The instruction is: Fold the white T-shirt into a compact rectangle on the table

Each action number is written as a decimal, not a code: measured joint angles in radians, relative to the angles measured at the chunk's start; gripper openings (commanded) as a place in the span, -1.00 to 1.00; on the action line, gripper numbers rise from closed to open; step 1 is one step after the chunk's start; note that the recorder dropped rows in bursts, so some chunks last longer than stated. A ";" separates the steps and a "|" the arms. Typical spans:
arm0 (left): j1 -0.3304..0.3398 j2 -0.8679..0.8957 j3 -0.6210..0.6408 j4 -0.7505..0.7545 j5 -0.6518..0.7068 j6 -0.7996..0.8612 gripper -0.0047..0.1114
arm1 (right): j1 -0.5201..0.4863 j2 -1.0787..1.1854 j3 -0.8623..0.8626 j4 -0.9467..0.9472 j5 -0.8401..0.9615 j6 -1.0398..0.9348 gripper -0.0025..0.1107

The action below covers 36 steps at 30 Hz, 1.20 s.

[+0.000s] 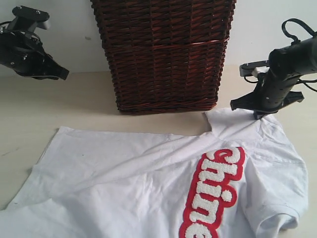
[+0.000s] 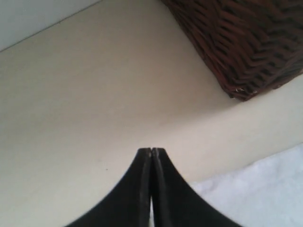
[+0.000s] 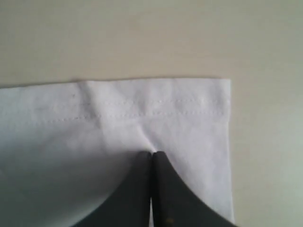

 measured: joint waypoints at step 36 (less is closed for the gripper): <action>-0.082 0.364 -0.142 0.572 0.267 -0.458 -0.92 | -0.057 -0.094 -0.020 0.450 0.231 -0.532 -0.96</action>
